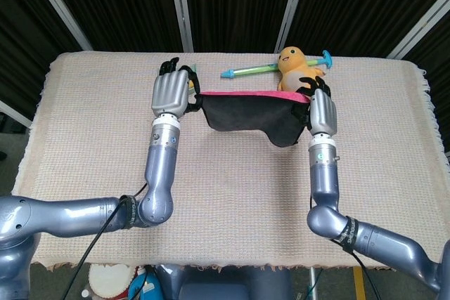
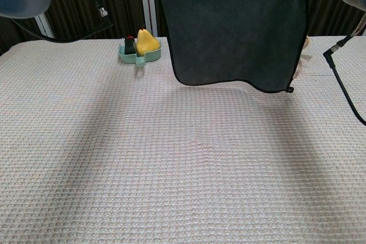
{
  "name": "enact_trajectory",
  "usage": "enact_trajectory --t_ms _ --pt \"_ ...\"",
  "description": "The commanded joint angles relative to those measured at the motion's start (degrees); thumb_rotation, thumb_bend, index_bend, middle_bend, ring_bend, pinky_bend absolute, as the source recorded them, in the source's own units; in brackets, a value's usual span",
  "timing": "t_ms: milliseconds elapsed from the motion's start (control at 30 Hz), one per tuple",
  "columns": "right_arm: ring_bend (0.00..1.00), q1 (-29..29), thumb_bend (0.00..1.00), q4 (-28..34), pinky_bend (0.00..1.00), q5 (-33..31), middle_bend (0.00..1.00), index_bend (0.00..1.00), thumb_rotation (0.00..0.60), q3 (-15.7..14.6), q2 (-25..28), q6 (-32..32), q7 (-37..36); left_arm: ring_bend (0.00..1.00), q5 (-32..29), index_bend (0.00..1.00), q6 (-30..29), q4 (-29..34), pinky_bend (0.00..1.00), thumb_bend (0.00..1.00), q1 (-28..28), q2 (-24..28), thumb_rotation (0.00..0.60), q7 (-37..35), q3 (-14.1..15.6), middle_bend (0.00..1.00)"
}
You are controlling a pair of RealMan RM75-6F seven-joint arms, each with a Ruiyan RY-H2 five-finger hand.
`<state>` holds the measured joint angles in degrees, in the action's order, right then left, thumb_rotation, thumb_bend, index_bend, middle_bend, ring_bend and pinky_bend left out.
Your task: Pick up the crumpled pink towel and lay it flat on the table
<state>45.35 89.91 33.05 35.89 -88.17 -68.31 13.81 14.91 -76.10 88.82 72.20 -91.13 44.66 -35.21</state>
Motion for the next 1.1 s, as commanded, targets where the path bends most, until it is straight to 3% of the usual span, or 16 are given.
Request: enact_trajectory --t_ms 33,400,667,867,1100 --pt "0.02 1.2 0.72 -2.3 0.01 -0.2 0.22 0.66 0.6 -0.1 -0.7 1.4 -0.2 0.05 0.7 0.92 0.3 -0.6 0.07 0.71 -0.2 -0.6 0.6 -0.6 0.7 0.3" --pt "0.02 5.1 0.72 -10.9 0.01 -0.1 0.22 0.66 0.6 0.8 -3.0 4.5 -1.7 0.05 6.1 0.92 2.6 -8.3 0.07 0.71 1.2 -5.5 0.6 -5.9 1.4 0.3" --pt "0.02 5.5 0.72 -12.8 0.01 0.5 0.22 0.66 0.6 0.7 -3.0 4.9 -3.0 0.05 11.1 0.92 3.8 -12.9 0.07 0.71 1.8 -9.0 0.6 -10.0 2.3 0.3" --pt "0.02 3.7 0.72 -12.2 0.01 0.3 0.22 0.66 0.6 -0.5 -2.1 5.0 -3.7 0.05 12.7 0.91 3.5 -11.9 0.07 0.71 0.0 -9.4 0.6 -11.3 3.4 0.3" --pt "0.02 -0.4 0.72 -7.2 0.01 1.6 0.22 0.66 0.6 -3.6 -0.5 3.9 -5.1 0.05 13.9 0.91 2.4 -6.7 0.07 0.71 -3.6 -8.4 0.6 -11.9 5.6 0.3"
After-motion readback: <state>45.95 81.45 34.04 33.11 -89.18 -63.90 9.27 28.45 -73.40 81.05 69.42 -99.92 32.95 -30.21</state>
